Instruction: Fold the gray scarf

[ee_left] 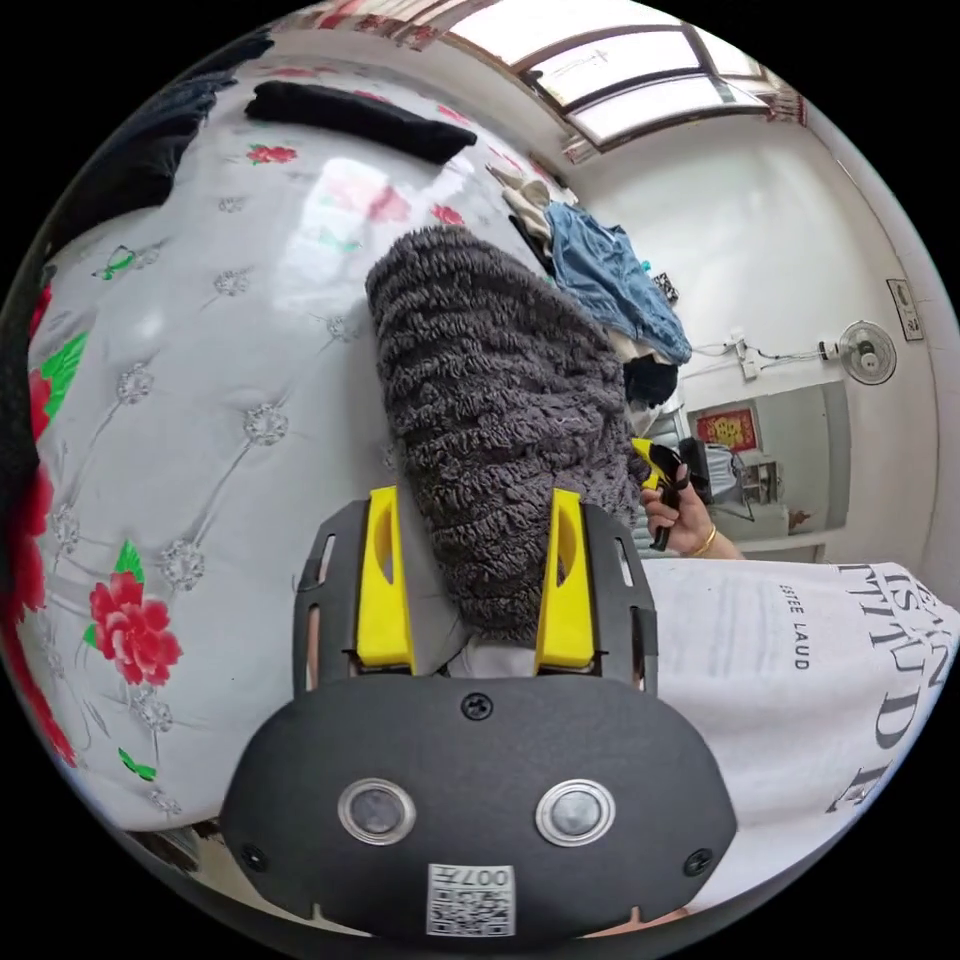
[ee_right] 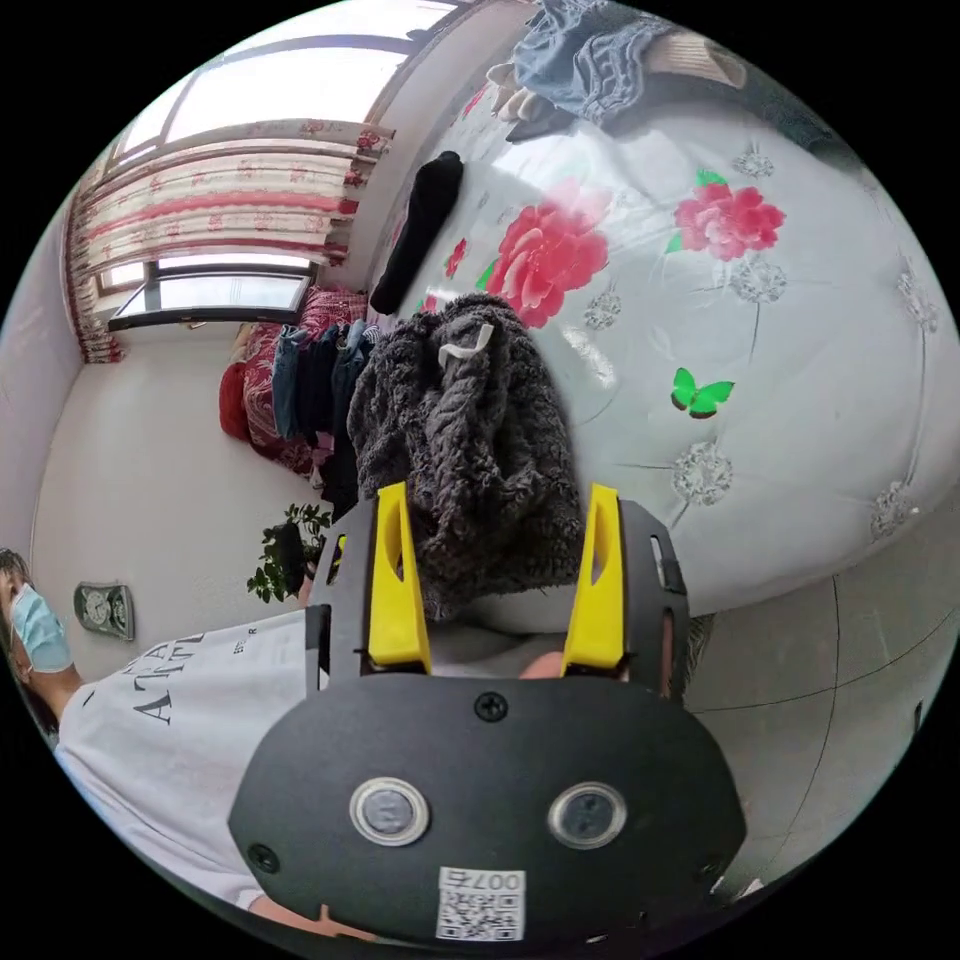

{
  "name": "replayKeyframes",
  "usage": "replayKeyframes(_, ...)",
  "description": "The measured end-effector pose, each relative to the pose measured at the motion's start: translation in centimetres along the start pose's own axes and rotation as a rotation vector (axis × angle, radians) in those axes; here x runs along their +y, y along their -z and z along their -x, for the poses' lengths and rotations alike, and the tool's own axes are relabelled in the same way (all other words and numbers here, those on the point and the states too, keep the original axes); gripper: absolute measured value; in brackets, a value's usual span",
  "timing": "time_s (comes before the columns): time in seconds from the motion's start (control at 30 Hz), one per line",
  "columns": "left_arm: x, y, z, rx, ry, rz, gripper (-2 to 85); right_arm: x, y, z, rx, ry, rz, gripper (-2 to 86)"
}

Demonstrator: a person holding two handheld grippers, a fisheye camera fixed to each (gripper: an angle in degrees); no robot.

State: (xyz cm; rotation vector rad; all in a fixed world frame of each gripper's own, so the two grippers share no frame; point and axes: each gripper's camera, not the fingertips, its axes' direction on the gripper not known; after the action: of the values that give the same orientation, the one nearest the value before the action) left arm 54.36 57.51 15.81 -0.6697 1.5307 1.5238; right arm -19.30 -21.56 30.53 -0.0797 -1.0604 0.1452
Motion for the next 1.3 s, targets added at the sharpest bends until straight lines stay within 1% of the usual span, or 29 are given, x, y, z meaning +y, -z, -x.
replayKeyframes(0.1, -2.0, -4.1, 0.6, 0.016, 0.012, 0.106, 16.4, -2.3, -1.5, -1.4, -0.020, -0.013, 0.102, 17.5)
replayKeyframes(0.17, -3.2, -6.9, 2.4, 0.123, 0.086, 0.163, 13.2, -3.4, -1.0, -2.7, -0.045, -0.075, 0.103, 16.9)
replayKeyframes(0.2, -3.4, -7.1, 2.7, 0.154, 0.105, 0.158, 12.2, -4.0, -0.7, -3.3, -0.089, -0.099, 0.118, 16.4)
replayKeyframes(0.23, -3.9, -7.2, 2.8, 0.176, 0.114, 0.141, 11.4, -4.5, -0.2, -3.4, -0.107, -0.089, 0.123, 15.8)
replayKeyframes(0.33, -5.9, -6.1, 1.1, 0.115, 0.025, 0.120, 10.0, -5.6, 1.0, -2.1, -0.140, -0.024, 0.121, 14.3)
replayKeyframes(0.37, -6.9, -5.3, 0.7, 0.127, 0.014, 0.093, 9.8, -5.9, 1.2, -1.8, -0.166, -0.016, 0.110, 14.0)
replayKeyframes(0.43, -8.9, -3.7, 0.4, 0.184, 0.007, 0.026, 9.4, -7.7, 2.1, -0.3, -0.308, 0.012, 0.056, 12.9)
replayKeyframes(0.47, -10.7, -2.5, 0.3, 0.212, -0.004, -0.020, 9.3, -8.5, 2.2, 0.2, -0.337, 0.022, 0.044, 12.7)
replayKeyframes(0.53, -14.2, -0.5, 0.0, 0.230, -0.041, -0.065, 9.2, -12.8, 2.6, 3.1, -0.404, 0.081, 0.013, 12.0)
replayKeyframes(0.6, -18.7, 1.7, -0.4, 0.225, -0.096, -0.097, 9.2, -17.6, 2.6, 6.1, -0.425, 0.136, 0.006, 11.7)
replayKeyframes(0.67, -25.7, 5.4, -0.7, 0.195, -0.161, -0.160, 9.2, -23.0, 2.3, 10.0, -0.434, 0.217, 0.002, 11.5)
replayKeyframes(0.7, -27.6, 6.5, -0.7, 0.186, -0.176, -0.181, 9.3, -26.8, 1.7, 13.1, -0.434, 0.279, -0.006, 11.5)
replayKeyframes(0.77, -35.5, 10.5, -1.1, 0.109, -0.245, -0.262, 9.9, -32.3, 0.4, 17.5, -0.435, 0.348, -0.028, 11.5)
replayKeyframes(0.8, -37.6, 11.3, -1.1, 0.074, -0.254, -0.275, 10.2, -36.0, -0.9, 20.1, -0.439, 0.370, -0.046, 11.6)
replayKeyframes(0.87, -45.1, 13.8, 0.2, -0.043, -0.223, -0.323, 11.7, -41.5, -3.6, 23.0, -0.422, 0.375, -0.078, 11.7)
replayKeyframes(0.9, -46.6, 14.2, 0.7, -0.073, -0.215, -0.341, 12.1, -44.9, -5.8, 24.1, -0.397, 0.351, -0.100, 11.7)
replayKeyframes(0.97, -50.1, 14.1, 3.5, -0.239, -0.142, -0.378, 12.6, -49.4, -9.8, 24.3, -0.345, 0.293, -0.122, 11.3)
replayKeyframes(1.03, -49.7, 12.2, 5.8, -0.345, -0.094, -0.374, 11.7, -53.0, -15.7, 22.1, -0.239, 0.210, -0.105, 10.0)
replayKeyframes(1.1, -46.9, 8.7, 7.8, -0.378, -0.088, -0.356, 10.4, -52.8, -20.0, 19.4, -0.156, 0.194, -0.057, 8.8)
replayKeyframes(1.17, -40.2, 3.0, 10.0, -0.405, -0.064, -0.314, 8.9, -50.6, -23.9, 16.5, -0.128, 0.227, 0.023, 7.8)
replayKeyframes(1.2, -38.3, 1.6, 10.4, -0.408, -0.049, -0.296, 8.7, -48.2, -26.2, 14.6, -0.108, 0.266, 0.107, 7.1)
replayKeyframes(1.23, -34.1, -1.2, 11.0, -0.415, -0.010, -0.251, 8.1, -44.8, -28.0, 12.7, -0.058, 0.309, 0.186, 6.6)
replayKeyframes(1.27, -29.8, -3.7, 11.1, -0.424, 0.035, -0.205, 7.3, -42.8, -28.7, 11.7, -0.019, 0.325, 0.218, 6.3)
replayKeyframes(1.3, -27.7, -4.8, 11.1, -0.426, 0.058, -0.178, 6.8, -38.6, -29.8, 9.9, 0.065, 0.358, 0.286, 5.7)
